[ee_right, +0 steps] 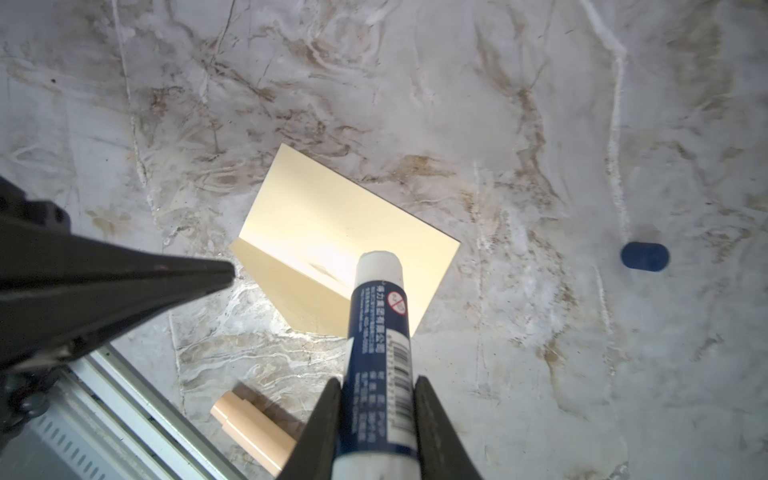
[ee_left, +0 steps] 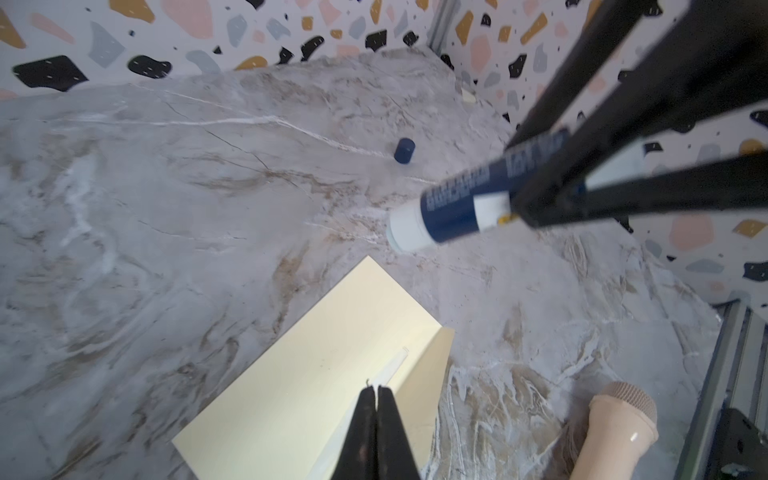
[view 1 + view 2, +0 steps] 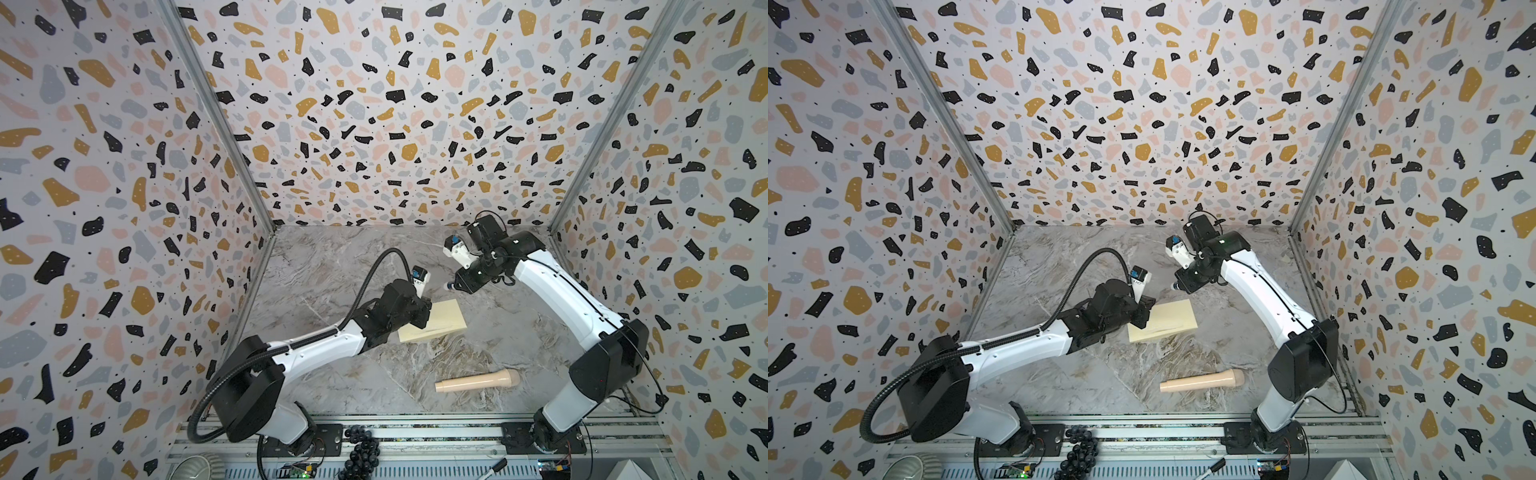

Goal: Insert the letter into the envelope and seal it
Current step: 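Lower the glue stick to the flap with right gripper while left holds envelope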

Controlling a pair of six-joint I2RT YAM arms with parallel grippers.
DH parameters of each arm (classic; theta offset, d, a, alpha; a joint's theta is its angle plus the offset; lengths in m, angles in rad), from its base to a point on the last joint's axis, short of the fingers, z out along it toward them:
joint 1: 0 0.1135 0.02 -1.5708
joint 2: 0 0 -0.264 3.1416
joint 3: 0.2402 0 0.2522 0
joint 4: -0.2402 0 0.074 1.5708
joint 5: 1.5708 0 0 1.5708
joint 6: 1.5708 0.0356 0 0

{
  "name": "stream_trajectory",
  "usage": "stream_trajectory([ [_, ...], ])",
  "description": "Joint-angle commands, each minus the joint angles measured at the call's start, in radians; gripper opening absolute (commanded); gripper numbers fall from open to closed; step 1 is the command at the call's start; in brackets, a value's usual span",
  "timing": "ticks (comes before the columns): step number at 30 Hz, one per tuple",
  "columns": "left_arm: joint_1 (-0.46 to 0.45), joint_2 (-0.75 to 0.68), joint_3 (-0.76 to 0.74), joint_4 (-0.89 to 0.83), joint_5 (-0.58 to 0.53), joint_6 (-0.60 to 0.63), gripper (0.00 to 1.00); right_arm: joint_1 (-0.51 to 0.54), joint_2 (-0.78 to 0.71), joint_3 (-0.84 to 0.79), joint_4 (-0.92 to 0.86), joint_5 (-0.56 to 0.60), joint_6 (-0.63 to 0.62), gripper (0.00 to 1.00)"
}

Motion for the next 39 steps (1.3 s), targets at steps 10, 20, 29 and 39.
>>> stream_trajectory([
  [10, 0.131, 0.040, -0.124, 0.054, 0.144, -0.083, 0.00, 0.139, 0.226, 0.143, -0.177, 0.034, 0.024, 0.00],
  [20, 0.116, 0.123, -0.168, 0.088, 0.180, -0.056, 0.00, 0.142, 0.287, 0.190, -0.181, 0.045, 0.043, 0.00],
  [29, 0.056, 0.130, -0.239, 0.073, 0.128, -0.041, 0.00, 0.147, 0.309, 0.176, -0.197, 0.047, 0.040, 0.00],
  [39, 0.049, 0.121, -0.329, 0.114, 0.117, -0.054, 0.00, 0.172, 0.358, 0.192, -0.218, 0.071, 0.059, 0.00],
])
